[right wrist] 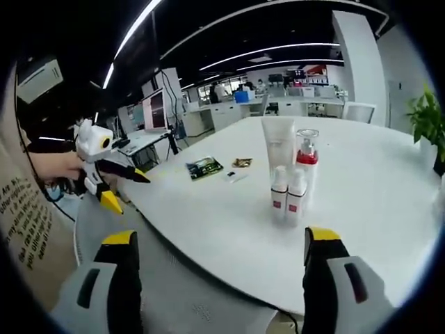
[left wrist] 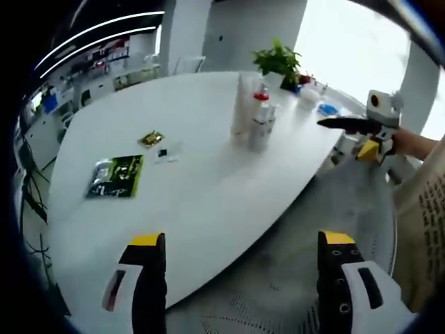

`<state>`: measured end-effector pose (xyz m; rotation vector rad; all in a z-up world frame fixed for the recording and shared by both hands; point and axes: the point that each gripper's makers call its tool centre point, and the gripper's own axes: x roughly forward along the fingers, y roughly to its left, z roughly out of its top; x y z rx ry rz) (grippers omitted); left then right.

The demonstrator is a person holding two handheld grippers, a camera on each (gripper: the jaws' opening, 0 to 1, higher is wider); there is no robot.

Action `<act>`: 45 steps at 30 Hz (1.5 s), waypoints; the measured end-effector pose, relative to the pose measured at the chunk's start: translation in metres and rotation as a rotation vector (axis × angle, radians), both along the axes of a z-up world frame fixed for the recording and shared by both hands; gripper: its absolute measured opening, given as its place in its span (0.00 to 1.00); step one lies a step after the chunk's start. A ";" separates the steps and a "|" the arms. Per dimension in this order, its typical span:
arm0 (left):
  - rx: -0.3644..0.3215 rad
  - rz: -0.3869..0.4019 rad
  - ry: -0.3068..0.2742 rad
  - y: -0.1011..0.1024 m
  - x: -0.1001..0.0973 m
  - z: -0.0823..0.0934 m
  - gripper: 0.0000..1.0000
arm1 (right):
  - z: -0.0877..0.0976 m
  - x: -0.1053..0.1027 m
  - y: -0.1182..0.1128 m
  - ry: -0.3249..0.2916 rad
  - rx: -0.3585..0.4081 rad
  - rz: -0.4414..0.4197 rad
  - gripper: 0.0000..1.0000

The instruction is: Arrange the skincare products in the storage area until every visible bottle or jar stands upright without overlapping.

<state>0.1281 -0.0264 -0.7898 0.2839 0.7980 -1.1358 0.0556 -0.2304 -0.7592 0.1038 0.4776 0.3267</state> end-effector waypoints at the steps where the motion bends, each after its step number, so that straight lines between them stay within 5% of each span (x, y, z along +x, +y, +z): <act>1: 0.000 0.001 0.000 0.000 0.000 0.000 0.88 | -0.001 -0.001 0.000 0.002 0.001 -0.001 0.98; 9: -0.002 0.056 0.005 0.001 0.010 -0.001 0.88 | -0.002 -0.003 0.003 0.004 0.003 0.003 0.98; 18: -0.082 0.171 0.027 -0.009 0.035 0.010 0.91 | -0.006 -0.004 0.008 0.007 -0.005 0.032 0.97; 28: -0.048 0.313 0.003 -0.007 0.074 0.007 0.97 | -0.011 -0.004 0.011 0.014 -0.002 0.019 0.95; 39: 0.003 0.515 0.059 0.009 0.109 -0.012 0.97 | -0.015 0.000 0.006 0.005 0.003 -0.030 1.00; 43: 0.035 0.537 0.068 0.010 0.116 -0.019 0.97 | -0.019 0.000 0.004 0.010 0.012 -0.052 0.99; 45: 0.088 0.496 0.018 0.010 0.120 -0.021 0.97 | -0.021 0.000 0.004 0.015 0.012 -0.059 0.99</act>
